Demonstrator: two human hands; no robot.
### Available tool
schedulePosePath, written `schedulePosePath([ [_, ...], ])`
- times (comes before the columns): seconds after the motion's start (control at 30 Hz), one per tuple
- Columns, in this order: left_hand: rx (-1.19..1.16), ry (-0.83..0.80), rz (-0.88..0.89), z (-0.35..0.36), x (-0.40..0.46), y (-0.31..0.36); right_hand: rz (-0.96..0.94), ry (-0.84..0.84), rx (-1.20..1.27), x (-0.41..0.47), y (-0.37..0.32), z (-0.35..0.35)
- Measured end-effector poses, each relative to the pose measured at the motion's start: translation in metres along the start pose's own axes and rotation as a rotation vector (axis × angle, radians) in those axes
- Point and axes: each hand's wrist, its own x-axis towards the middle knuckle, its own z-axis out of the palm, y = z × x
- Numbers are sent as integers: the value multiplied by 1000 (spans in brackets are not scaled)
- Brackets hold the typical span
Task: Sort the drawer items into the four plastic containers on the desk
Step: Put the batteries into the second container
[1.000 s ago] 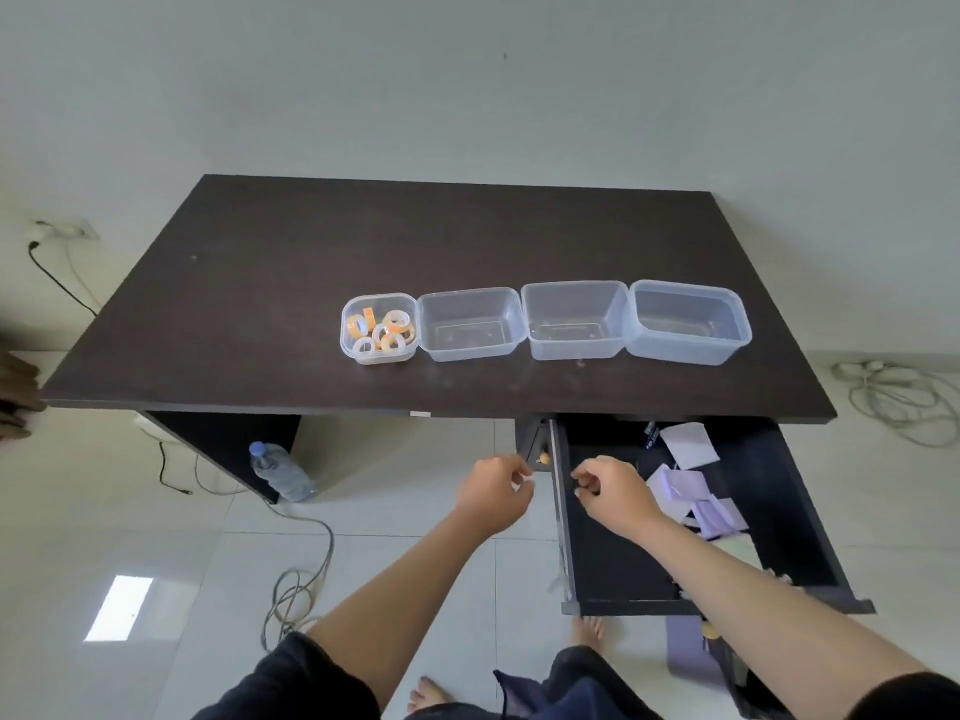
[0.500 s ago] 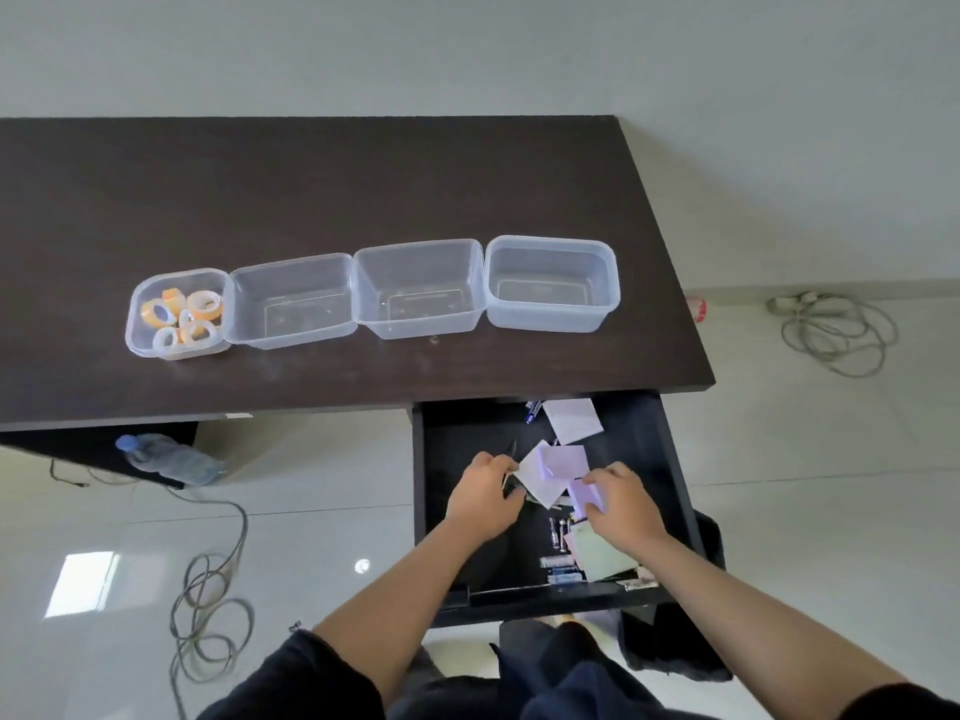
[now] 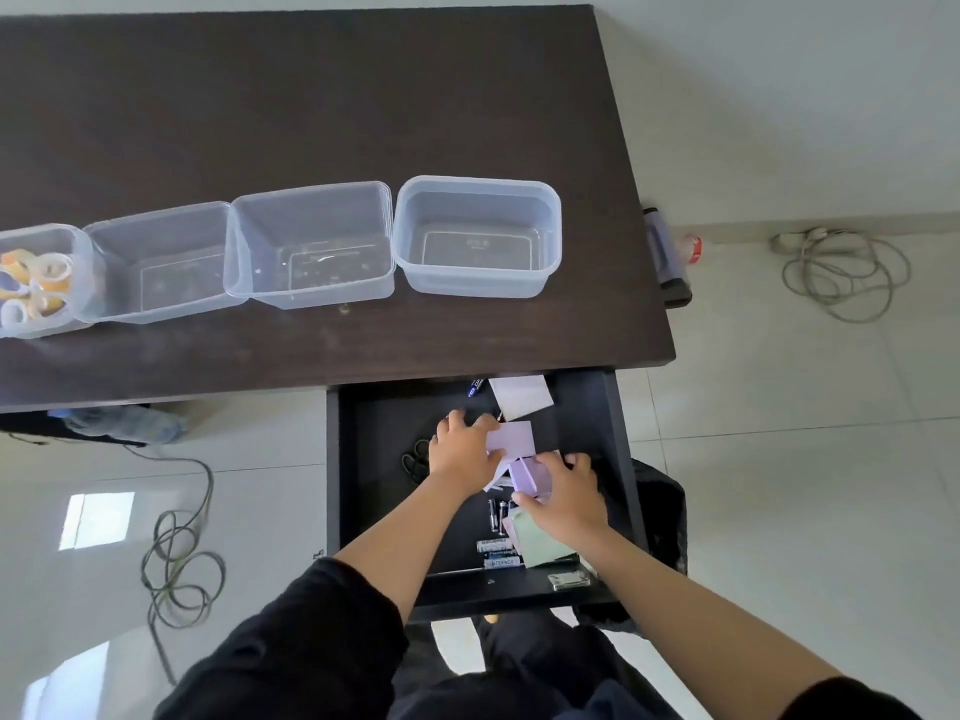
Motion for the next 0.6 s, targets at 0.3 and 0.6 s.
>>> schedulePosePath([
  [0.3, 20, 98, -22, 10, -2, 4, 27, 110, 12, 4, -6, 9],
  [0.6, -221, 193, -45, -3, -23, -34, -154, 116, -112, 27, -3, -13],
])
